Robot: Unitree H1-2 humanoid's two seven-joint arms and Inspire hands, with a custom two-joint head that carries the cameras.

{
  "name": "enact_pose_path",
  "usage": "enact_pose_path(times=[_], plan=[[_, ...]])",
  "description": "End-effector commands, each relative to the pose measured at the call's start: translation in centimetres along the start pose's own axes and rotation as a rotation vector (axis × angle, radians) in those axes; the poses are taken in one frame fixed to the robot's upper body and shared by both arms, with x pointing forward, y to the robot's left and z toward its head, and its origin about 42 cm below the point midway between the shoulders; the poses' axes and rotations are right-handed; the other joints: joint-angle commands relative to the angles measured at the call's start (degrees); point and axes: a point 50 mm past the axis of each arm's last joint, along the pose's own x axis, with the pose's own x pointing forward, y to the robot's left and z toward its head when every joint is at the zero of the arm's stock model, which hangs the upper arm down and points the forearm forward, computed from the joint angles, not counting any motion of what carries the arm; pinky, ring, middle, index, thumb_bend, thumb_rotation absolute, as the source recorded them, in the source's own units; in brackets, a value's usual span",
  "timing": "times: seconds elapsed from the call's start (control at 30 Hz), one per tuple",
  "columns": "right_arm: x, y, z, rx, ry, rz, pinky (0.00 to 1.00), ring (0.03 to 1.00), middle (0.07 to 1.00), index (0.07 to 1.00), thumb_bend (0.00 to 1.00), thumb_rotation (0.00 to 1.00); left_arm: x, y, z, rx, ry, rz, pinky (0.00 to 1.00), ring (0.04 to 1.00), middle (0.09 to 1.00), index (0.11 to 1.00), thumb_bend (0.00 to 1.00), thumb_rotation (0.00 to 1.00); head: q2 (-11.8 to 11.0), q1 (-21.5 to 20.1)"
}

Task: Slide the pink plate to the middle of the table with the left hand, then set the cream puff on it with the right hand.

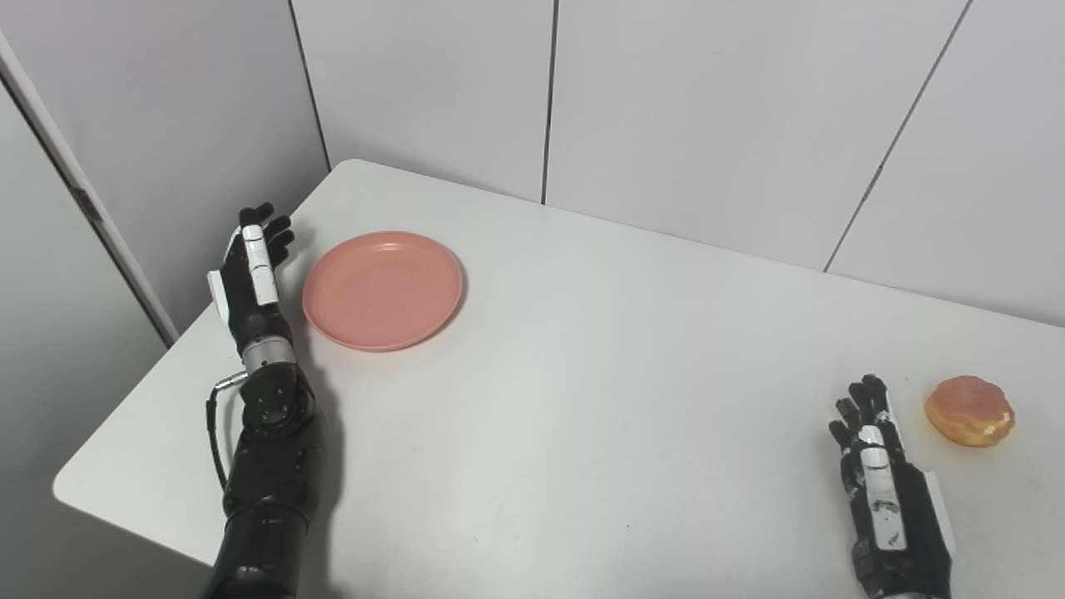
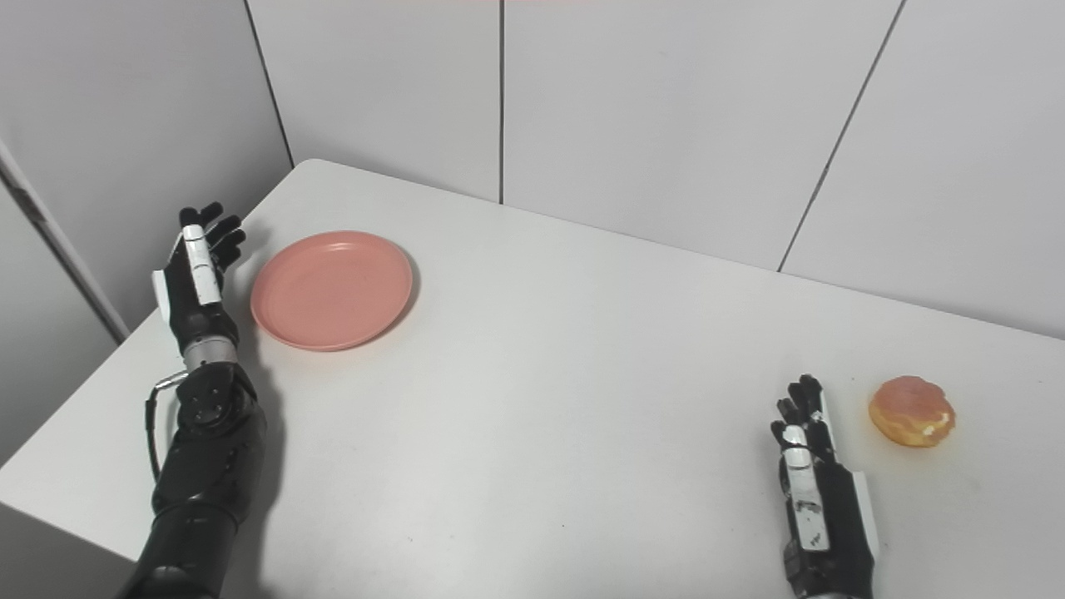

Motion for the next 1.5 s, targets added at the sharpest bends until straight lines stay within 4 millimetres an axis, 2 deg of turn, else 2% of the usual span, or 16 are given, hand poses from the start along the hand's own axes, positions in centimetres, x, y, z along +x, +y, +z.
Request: enact_pose_path(times=[0.0, 0.2, 0.27, 0.4, 0.57, 0.63, 0.7, 0.87, 1.0, 1.13, 1.23, 1.47], plan=[[-0.5, -0.4, 0.0, -0.013, -0.033, 0.007, 1.00, 1.000, 1.000, 1.000, 0.54, 0.85, 2.0, -0.4, 2.1, -0.022, -0.092, -0.023, 0.80, 0.758, 0.727, 0.738, 0.75, 1.00, 0.3, 0.1], [-0.5, -0.3, 0.1, 0.000, -0.028, -0.001, 1.00, 1.000, 1.000, 1.000, 0.53, 0.84, 2.0, -0.6, 0.9, 0.002, -0.066, -0.059, 0.77, 0.741, 0.702, 0.699, 0.77, 1.00, 0.3, 0.1], [-0.4, -0.3, 0.1, 0.008, -0.025, -0.003, 1.00, 1.000, 1.000, 1.000, 0.54, 0.83, 2.0, -0.7, 0.7, 0.011, -0.046, -0.085, 0.80, 0.761, 0.716, 0.712, 0.80, 1.00, 0.3, 0.1], [-0.4, -0.2, 0.2, 0.019, -0.025, -0.004, 1.00, 1.000, 1.000, 1.000, 0.53, 0.81, 1.8, -1.1, 0.4, 0.005, -0.017, -0.141, 0.85, 0.839, 0.787, 0.765, 0.77, 1.00, 0.5, 0.0], [-0.4, -0.3, 0.2, 0.008, -0.032, -0.001, 1.00, 1.000, 1.000, 1.000, 0.55, 0.81, 1.2, -1.7, 0.4, -0.019, 0.008, -0.172, 0.85, 0.830, 0.789, 0.768, 0.74, 1.00, 0.6, -0.1], [-0.4, -0.3, 0.2, 0.007, -0.034, 0.003, 1.00, 1.000, 1.000, 1.000, 0.54, 0.82, 1.0, -2.0, 0.4, -0.018, 0.026, -0.187, 0.87, 0.838, 0.793, 0.771, 0.75, 1.00, 0.7, -0.1], [-0.4, -0.3, 0.1, 0.011, -0.034, 0.000, 1.00, 1.000, 1.000, 1.000, 0.53, 0.81, 0.8, -2.3, 0.4, -0.008, 0.041, -0.204, 0.91, 0.880, 0.835, 0.804, 0.78, 1.00, 0.7, -0.1], [-0.4, -0.4, 0.3, 0.005, -0.031, 0.004, 1.00, 1.000, 1.000, 1.000, 0.53, 0.82, 0.3, -3.1, 0.5, 0.002, 0.064, -0.224, 0.98, 0.900, 0.863, 0.830, 0.76, 1.00, 0.7, -0.1], [-0.3, -0.4, 0.2, 0.011, -0.031, 0.002, 1.00, 1.000, 1.000, 1.000, 0.53, 0.82, 0.1, -3.2, 0.5, 0.009, 0.096, -0.241, 0.99, 0.904, 0.865, 0.838, 0.76, 1.00, 0.7, -0.1], [-0.3, -0.4, 0.2, 0.009, -0.032, 0.005, 1.00, 1.000, 1.000, 1.000, 0.52, 0.81, -0.1, -3.3, 0.5, -0.021, 0.119, -0.288, 0.94, 0.897, 0.854, 0.825, 0.79, 1.00, 0.7, -0.1], [-0.3, -0.4, 0.2, 0.005, -0.030, 0.006, 1.00, 1.000, 1.000, 1.000, 0.53, 0.82, -0.3, -3.4, 0.6, -0.027, 0.116, -0.327, 0.92, 0.901, 0.861, 0.838, 0.76, 1.00, 0.9, -0.3], [-0.4, -0.5, 0.2, 0.013, -0.036, -0.001, 1.00, 1.000, 1.000, 1.000, 0.54, 0.80, -1.0, -4.7, 0.9, -0.047, 0.137, -0.399, 0.91, 0.871, 0.853, 0.864, 0.77, 1.00, 1.0, -0.5]])
